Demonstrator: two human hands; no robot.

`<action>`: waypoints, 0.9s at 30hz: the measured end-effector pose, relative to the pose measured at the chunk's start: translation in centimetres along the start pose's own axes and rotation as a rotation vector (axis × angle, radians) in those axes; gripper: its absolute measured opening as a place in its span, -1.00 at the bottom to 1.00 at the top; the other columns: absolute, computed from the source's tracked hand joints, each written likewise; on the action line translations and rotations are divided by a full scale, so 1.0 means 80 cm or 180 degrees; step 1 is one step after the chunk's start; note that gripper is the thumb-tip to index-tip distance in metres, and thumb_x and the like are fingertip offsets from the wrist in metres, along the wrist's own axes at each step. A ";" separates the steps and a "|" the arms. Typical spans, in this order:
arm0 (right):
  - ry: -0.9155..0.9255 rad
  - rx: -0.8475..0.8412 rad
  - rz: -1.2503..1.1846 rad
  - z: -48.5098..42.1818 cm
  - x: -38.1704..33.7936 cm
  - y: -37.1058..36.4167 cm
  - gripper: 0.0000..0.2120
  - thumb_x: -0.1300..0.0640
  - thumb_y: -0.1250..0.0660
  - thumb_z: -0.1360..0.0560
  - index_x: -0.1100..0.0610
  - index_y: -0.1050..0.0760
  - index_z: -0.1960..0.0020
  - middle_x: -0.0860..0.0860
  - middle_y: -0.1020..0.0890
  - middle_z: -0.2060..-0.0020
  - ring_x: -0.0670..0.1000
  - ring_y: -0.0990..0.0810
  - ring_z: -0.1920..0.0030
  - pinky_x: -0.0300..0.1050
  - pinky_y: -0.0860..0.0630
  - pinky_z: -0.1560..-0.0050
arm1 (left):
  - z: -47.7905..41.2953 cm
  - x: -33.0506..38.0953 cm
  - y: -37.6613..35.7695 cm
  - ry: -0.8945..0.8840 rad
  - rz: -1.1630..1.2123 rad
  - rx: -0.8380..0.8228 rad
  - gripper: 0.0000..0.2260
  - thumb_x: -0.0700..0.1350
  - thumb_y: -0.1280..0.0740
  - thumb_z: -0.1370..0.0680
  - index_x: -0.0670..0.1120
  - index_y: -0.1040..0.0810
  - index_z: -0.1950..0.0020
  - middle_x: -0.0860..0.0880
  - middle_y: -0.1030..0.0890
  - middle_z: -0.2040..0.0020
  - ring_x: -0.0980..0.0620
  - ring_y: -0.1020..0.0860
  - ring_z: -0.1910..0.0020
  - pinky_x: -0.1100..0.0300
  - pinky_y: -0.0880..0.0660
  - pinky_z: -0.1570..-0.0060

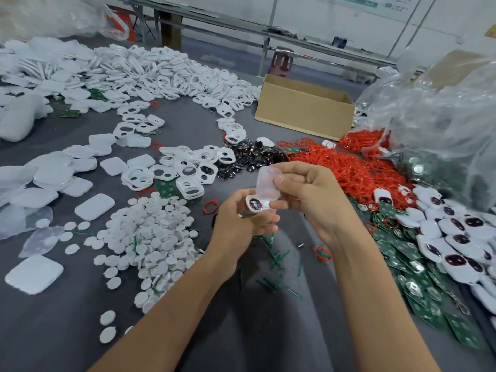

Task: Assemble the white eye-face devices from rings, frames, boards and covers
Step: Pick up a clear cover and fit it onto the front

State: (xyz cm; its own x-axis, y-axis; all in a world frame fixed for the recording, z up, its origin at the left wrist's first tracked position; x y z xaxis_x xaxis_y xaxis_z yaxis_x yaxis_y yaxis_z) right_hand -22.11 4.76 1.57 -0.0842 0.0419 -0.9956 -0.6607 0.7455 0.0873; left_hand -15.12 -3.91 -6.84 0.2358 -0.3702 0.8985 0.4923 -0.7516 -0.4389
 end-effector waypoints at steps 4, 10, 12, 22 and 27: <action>0.0179 0.0106 0.0328 -0.001 0.001 0.004 -0.90 0.35 -0.31 -0.52 0.25 -0.60 0.03 0.03 -0.61 0.40 -0.12 -0.51 0.40 -0.34 -0.47 0.34 | 0.001 -0.001 0.001 0.0026 0.0046 0.0015 -0.73 -0.41 -0.41 -0.46 -0.24 -0.51 -0.12 -0.11 -0.67 0.17 -0.11 -0.66 0.20 0.10 -0.65 0.19; 0.0142 0.0130 0.0086 -0.004 0.005 0.008 -0.94 0.37 -0.37 -0.47 0.26 -0.59 0.10 0.06 -0.59 0.41 -0.11 -0.50 0.44 -0.33 -0.45 0.38 | 0.002 0.000 0.002 -0.0002 0.0036 0.0042 -0.75 -0.41 -0.41 -0.46 -0.20 -0.53 -0.08 -0.12 -0.67 0.18 -0.11 -0.66 0.19 0.12 -0.64 0.20; 0.0070 0.0110 -0.0024 -0.005 0.008 0.008 -0.94 0.38 -0.36 -0.47 0.28 -0.57 0.09 0.13 -0.60 0.36 -0.09 -0.56 0.40 -0.31 -0.52 0.34 | 0.002 0.002 0.002 -0.0009 0.0022 0.0080 -0.74 -0.41 -0.40 -0.46 -0.22 -0.52 -0.11 -0.12 -0.66 0.18 -0.09 -0.66 0.20 0.11 -0.65 0.19; 0.0290 0.0154 0.0556 -0.007 0.010 0.016 -0.84 0.36 -0.27 -0.54 0.19 -0.60 0.05 0.25 -0.55 0.31 -0.01 -0.47 0.34 -0.18 -0.41 0.27 | 0.004 0.004 0.004 0.0042 -0.0021 0.0170 -0.69 -0.41 -0.43 -0.43 -0.16 -0.54 -0.12 -0.20 -0.64 0.04 -0.11 -0.64 0.15 0.07 -0.65 0.14; 0.0811 0.0284 0.1628 -0.007 0.005 0.020 -0.79 0.35 -0.31 -0.51 0.09 -0.64 0.06 0.07 -0.65 0.23 0.05 -0.54 0.24 -0.12 -0.46 0.15 | 0.003 0.001 0.001 0.0099 -0.0146 0.0021 -0.69 -0.44 -0.44 -0.42 -0.11 -0.57 -0.04 -0.09 -0.65 0.15 -0.12 -0.64 0.14 0.12 -0.65 0.16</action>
State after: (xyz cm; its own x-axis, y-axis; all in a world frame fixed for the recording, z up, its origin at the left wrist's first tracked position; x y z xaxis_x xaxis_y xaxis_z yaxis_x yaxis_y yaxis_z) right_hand -23.61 5.54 1.37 -0.5605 0.2585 -0.7868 -0.4243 0.7263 0.5409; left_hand -14.83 -3.86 -6.81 0.1868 -0.3522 0.9171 0.5075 -0.7647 -0.3971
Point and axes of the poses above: each hand's wrist, its own z-axis away from the middle knuckle, its own y-axis out of the back of the hand, x = y × z, the point moved 4 cm from there along -z, towards the middle knuckle
